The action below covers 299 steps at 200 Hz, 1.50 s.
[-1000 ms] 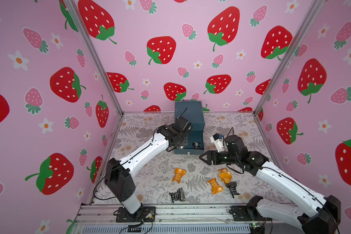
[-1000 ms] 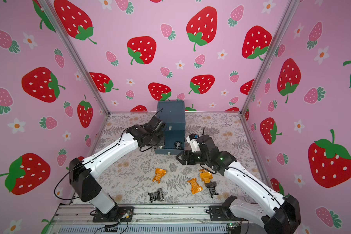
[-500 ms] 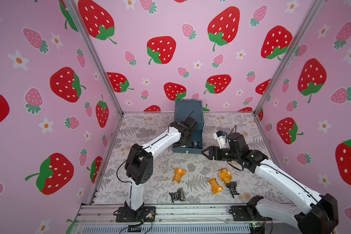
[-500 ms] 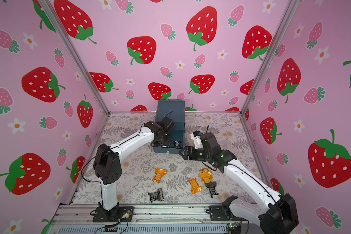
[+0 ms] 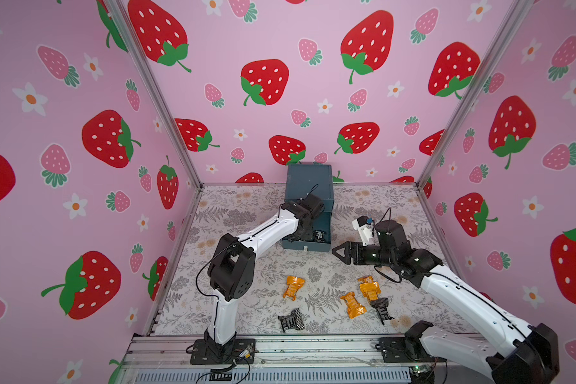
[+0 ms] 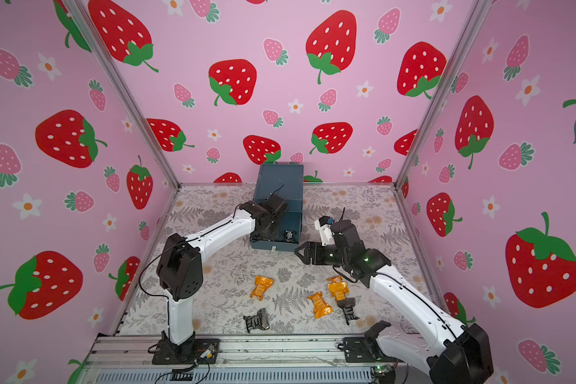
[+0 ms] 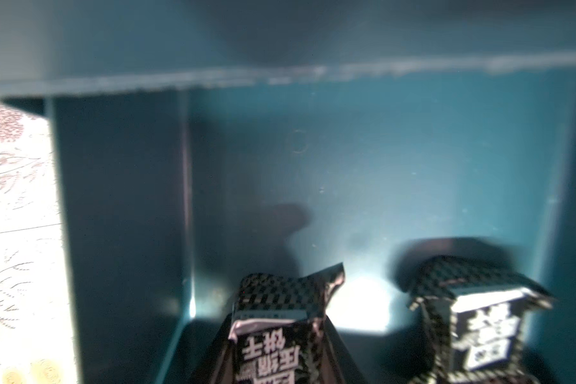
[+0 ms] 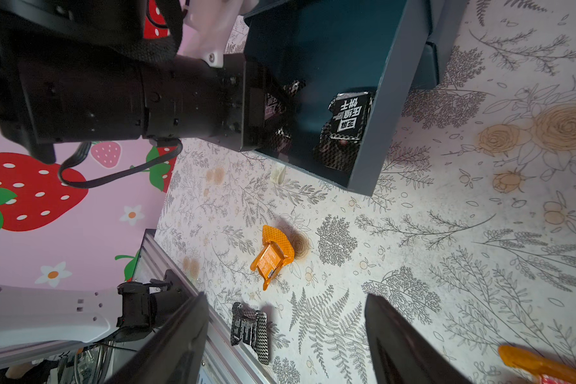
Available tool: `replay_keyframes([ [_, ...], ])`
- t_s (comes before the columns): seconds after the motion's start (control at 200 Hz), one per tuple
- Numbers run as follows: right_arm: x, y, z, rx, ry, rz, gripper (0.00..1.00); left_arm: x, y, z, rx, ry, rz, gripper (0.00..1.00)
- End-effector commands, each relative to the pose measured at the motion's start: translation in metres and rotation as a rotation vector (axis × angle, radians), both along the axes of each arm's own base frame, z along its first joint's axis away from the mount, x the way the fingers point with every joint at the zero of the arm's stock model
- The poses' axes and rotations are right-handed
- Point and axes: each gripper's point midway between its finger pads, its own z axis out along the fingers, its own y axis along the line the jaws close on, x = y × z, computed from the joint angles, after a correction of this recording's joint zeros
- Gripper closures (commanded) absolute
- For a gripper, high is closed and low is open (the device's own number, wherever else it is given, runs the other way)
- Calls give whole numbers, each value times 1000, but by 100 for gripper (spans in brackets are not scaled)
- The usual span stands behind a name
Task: Place the cookies into the drawer by color
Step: Place the cookie in the drawer, then pick up the cookie at the center of the board.
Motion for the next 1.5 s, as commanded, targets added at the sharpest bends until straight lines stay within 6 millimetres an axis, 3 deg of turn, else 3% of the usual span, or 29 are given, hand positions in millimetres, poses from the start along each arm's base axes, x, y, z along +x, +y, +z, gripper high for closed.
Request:
replay_keyframes([
  [0.0, -3, 1, 1, 3, -14, 17, 21, 4, 9, 7, 27, -43, 15, 63],
  [0.195, -2, 0, -3, -8, -9, 16, 21, 1, 6, 8, 10, -56, 4, 45],
  [0.31, -1, 1, -4, -10, -6, 14, 21, 1, 5, 13, 6, -63, 1, 42],
  [0.595, -1, -6, -6, -53, -13, -2, 21, -15, -6, 67, -50, -173, -44, 38],
  [0.685, 1, -17, -9, -114, -19, -34, 22, -30, -7, 84, -71, -206, -59, 34],
  [0.755, -1, -34, -18, -211, 11, -72, 22, -45, -10, 87, -132, -211, -75, 32],
  [0.88, -27, -72, -43, -376, 130, -145, 23, -74, -11, 91, -229, -242, -103, 29],
  [0.95, -46, -103, -60, -481, 183, -237, 24, -89, -9, 90, -272, -257, -116, 26],
  [1.096, -80, -146, -85, -604, 296, -398, 23, -124, -21, 92, -409, -254, -194, 25],
  [1.231, -102, -154, -96, -691, 374, -453, 22, -156, -41, 91, -492, -240, -304, 25],
  [1.366, -119, -170, -114, -830, 437, -487, 18, -178, -48, 83, -511, -227, -363, 25],
  [1.491, -130, -155, -140, -769, 512, -435, 19, -191, -48, 73, -543, -220, -390, 24],
])
